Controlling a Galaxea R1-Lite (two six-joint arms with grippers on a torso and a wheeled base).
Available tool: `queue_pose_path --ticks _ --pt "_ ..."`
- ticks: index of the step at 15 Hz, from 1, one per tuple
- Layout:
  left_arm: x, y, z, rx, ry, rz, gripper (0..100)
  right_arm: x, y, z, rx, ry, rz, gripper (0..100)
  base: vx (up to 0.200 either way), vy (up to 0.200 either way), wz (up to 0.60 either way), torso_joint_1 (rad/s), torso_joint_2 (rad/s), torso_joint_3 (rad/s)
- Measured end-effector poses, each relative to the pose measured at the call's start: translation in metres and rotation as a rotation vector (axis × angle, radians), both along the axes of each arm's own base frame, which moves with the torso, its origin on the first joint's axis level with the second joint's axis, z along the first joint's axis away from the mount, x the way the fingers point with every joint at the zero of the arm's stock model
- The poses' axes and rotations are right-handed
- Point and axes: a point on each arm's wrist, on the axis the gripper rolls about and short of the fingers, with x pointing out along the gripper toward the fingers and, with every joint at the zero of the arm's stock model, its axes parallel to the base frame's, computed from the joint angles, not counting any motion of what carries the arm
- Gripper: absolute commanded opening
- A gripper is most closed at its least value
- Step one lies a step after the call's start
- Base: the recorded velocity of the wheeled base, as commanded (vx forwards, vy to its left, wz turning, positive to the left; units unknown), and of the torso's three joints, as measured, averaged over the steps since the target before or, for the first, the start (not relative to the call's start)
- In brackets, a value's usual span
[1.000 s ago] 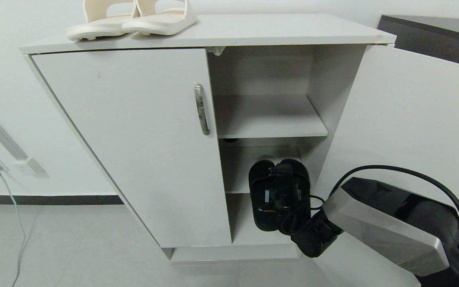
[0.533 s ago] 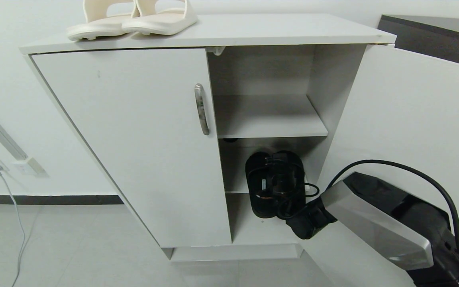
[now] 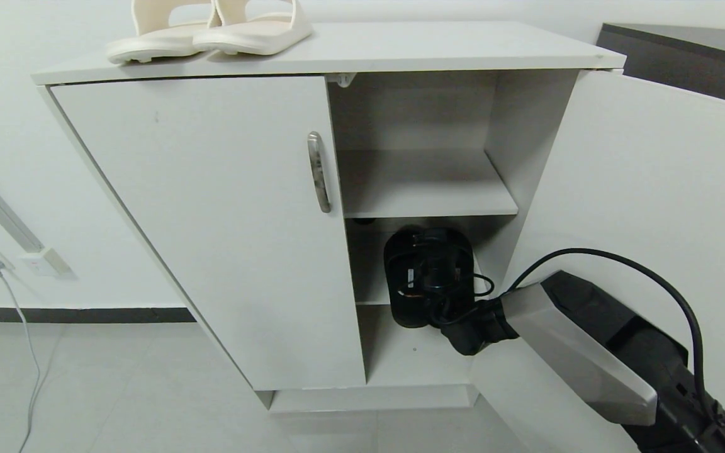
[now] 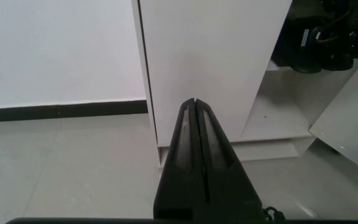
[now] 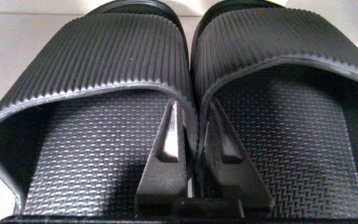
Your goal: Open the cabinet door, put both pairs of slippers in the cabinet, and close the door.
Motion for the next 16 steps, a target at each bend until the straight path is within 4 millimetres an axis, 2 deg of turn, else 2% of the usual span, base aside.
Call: queue_pose_path --ticks 1,8,16 --pt "0.000 0.000 0.000 0.000 0.000 0.000 0 0.000 0.000 -0.001 0.005 0.000 -0.002 0 0.200 0.000 0.00 -0.002 0.00 0.012" --pt "0.000 0.000 0.000 -0.002 -0.001 -0.001 0 -0.001 0.002 -0.004 0.005 0.003 0.002 0 0.000 0.000 0.00 0.000 0.00 0.000" --pt "0.000 0.000 0.000 -0.002 0.000 0.000 0 0.010 0.003 -0.007 0.065 0.014 -0.011 0 0.000 0.000 0.00 0.000 0.00 0.000"
